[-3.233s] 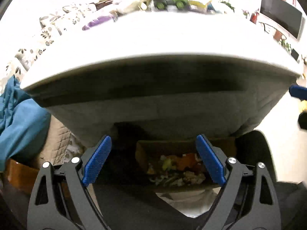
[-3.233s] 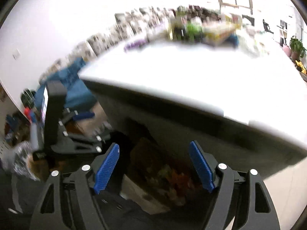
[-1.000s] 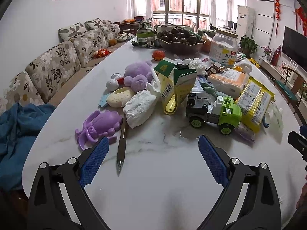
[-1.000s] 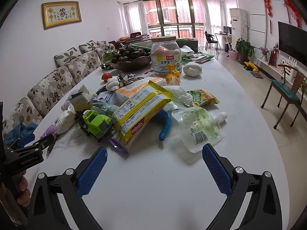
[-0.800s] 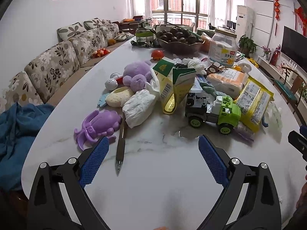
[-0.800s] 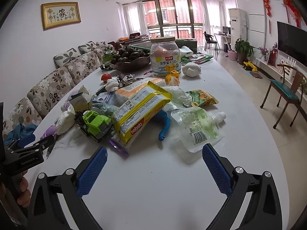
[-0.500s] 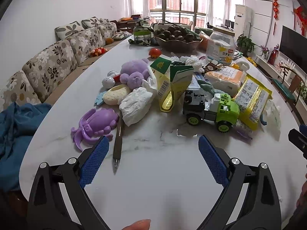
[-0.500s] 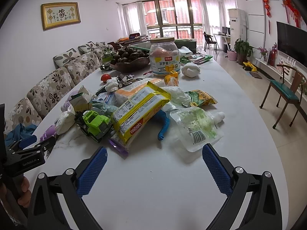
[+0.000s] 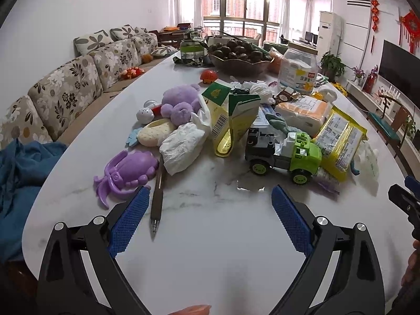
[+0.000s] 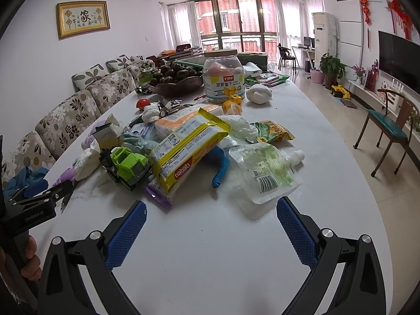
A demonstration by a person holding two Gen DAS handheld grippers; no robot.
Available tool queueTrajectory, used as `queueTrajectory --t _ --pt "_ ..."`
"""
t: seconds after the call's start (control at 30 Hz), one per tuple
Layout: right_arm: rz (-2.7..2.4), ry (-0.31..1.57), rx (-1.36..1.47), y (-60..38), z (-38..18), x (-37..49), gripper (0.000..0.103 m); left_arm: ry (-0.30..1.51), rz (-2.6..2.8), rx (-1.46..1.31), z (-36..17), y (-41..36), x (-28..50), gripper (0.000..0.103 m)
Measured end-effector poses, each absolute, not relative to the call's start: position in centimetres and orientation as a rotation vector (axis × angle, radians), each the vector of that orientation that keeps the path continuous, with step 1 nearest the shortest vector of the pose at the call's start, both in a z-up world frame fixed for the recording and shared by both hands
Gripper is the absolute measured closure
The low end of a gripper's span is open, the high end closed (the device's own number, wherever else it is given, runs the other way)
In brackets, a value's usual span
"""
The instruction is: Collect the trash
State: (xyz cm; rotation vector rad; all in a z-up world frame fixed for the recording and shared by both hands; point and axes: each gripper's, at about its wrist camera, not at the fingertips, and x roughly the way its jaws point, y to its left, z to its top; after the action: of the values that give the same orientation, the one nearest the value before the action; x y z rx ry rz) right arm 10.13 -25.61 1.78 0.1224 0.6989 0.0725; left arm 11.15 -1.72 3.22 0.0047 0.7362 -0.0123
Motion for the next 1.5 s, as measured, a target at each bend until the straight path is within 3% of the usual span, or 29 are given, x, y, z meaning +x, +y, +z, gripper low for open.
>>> queueTrajectory --t 1.5 --pt "0.072 0.694 0.103 -25.59 1.63 9.6 0.005 0.741 -0.024 -0.009 3.29 -1.84 10.98 0.011"
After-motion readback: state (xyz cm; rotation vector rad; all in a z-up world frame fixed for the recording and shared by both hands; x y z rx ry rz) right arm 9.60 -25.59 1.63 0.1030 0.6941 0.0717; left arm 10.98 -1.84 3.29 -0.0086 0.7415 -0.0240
